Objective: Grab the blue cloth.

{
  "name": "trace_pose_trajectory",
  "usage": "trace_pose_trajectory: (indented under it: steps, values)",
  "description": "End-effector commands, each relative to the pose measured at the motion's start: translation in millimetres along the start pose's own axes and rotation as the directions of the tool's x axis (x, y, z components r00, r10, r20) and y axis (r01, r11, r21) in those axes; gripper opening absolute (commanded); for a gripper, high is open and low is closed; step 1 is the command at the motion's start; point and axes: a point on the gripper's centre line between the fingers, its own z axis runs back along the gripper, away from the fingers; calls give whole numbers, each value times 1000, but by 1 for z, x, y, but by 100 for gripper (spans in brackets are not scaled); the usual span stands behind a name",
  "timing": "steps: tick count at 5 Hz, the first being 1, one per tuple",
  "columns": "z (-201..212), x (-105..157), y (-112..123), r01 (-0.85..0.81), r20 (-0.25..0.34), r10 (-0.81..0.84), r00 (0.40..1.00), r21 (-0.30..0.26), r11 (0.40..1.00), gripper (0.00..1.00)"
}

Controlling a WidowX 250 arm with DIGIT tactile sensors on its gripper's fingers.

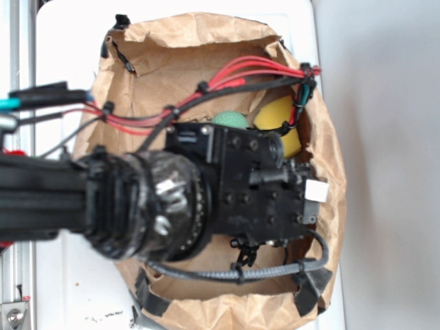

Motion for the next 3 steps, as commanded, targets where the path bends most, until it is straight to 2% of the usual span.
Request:
trace_pose_trajectory:
  steps: [1, 2, 3]
  values:
    - [62, 7, 9, -43, 103, 46, 994, -31, 999, 0]
    - [102, 4, 21, -106, 158, 110, 981, -32, 994, 0]
    - [128, 8, 35, -152, 167, 161, 973, -60, 986, 0]
